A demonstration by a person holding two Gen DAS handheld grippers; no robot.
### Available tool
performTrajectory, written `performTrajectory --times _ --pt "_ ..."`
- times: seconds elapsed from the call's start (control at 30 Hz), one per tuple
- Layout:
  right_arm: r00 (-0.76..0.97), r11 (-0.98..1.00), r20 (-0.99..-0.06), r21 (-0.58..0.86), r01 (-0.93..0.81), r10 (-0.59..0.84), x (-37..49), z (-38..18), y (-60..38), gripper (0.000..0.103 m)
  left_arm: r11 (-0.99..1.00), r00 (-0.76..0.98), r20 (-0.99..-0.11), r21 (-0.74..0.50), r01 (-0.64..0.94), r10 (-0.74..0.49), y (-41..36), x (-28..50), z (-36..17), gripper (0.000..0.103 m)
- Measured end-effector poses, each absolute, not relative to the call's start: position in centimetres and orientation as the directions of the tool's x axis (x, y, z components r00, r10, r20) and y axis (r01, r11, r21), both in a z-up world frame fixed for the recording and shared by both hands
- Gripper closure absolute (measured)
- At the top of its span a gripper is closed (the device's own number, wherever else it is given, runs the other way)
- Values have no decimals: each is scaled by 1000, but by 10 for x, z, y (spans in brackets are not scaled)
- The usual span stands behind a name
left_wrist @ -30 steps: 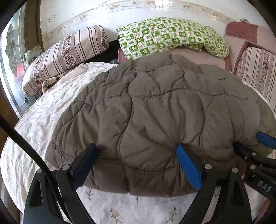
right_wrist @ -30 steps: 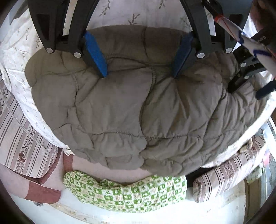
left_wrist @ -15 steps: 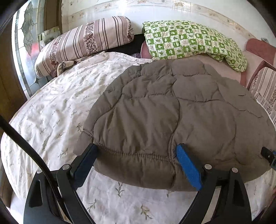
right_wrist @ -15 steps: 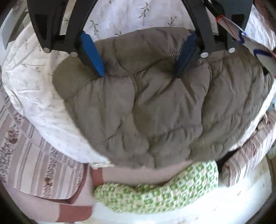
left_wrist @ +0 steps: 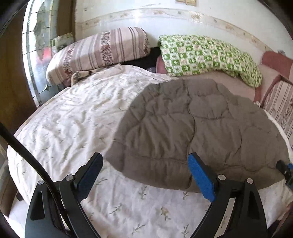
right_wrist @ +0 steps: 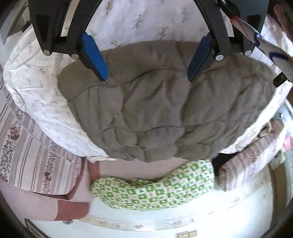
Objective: Fold large clothes
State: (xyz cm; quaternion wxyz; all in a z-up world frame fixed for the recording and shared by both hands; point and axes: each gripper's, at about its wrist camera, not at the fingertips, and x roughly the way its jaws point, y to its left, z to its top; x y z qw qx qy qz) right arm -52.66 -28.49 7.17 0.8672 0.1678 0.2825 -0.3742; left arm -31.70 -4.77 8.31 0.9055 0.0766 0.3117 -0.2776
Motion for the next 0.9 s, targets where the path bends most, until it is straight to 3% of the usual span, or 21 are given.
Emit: performTrajectory --times 0.13,0.4,0.5,0.7,0.9 --pt "574 694 -625 72 717 -529 -524 67 -271 11 827 666 -588 -9 562 -459 -44 -325 89 10" --pt "536 630 -627 92 771 -565 -531 75 -300 11 814 619 -657 13 580 -431 -77 -310 63 10" --pt "497 615 -684 89 784 -534 -520 54 -320 11 811 586 -691 1 586 -423 -87 -298 48 9" --pt "469 620 -691 37 784 -551 -515 42 -317 9 810 593 -682 1 586 -428 -82 -304 55 6" --pt "593 682 -590 96 725 -548 -535 105 -268 9 761 610 -563 -54 647 -558 -50 -347 117 6"
